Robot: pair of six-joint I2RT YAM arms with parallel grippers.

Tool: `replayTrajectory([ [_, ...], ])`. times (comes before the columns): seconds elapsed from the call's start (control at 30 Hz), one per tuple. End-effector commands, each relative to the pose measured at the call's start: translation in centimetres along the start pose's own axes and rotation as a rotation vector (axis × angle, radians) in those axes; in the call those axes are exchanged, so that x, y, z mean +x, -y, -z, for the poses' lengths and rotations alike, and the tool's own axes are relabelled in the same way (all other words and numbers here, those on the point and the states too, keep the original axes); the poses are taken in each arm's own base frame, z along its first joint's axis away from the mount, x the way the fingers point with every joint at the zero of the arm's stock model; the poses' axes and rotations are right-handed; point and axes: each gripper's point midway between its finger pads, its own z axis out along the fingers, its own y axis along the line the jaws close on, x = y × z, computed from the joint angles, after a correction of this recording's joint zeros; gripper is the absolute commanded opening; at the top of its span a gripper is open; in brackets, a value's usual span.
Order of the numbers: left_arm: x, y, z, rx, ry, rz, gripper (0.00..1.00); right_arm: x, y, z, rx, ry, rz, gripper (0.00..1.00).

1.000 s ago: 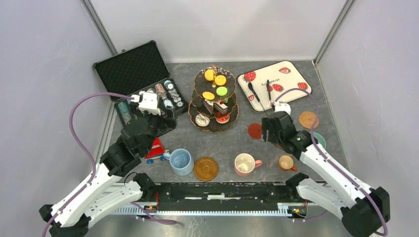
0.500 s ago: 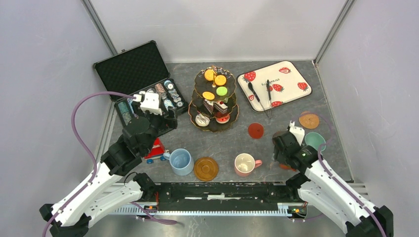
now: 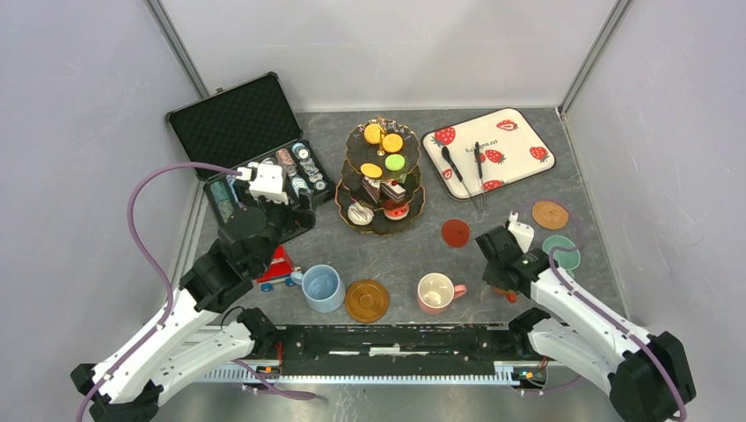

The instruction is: Serve the afternoon tea

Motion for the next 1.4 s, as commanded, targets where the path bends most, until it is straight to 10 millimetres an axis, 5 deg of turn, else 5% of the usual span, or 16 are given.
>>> replayTrajectory([
  [0.0,-0.9,-0.1,0.0,-0.005,0.024,0.061,0.99,-4.4,-2.9,1.4,-0.036,0.102,-0.15,0.0],
  [0.23,-1.0,-0.1,0.2,-0.003,0.029,0.066,0.99,-7.5,-7.4,3.3,-0.122,0.066,-0.198,0.0],
  [0.47,-1.2,-0.5,0.5,-0.012,0.038,0.073,0.99,-10.8,-10.7,2.1,-0.102,0.101,-0.257,0.0],
  [0.77,-1.4,-0.5,0.7,-0.004,0.046,0.082,0.99,-11.4,-14.3,-0.8,-0.028,-0.009,-0.132,0.0],
  [1.37,-1.3,-0.8,0.6,-0.019,0.044,0.076,0.99,-12.1,-15.4,-4.0,0.012,0.017,-0.102,0.19],
])
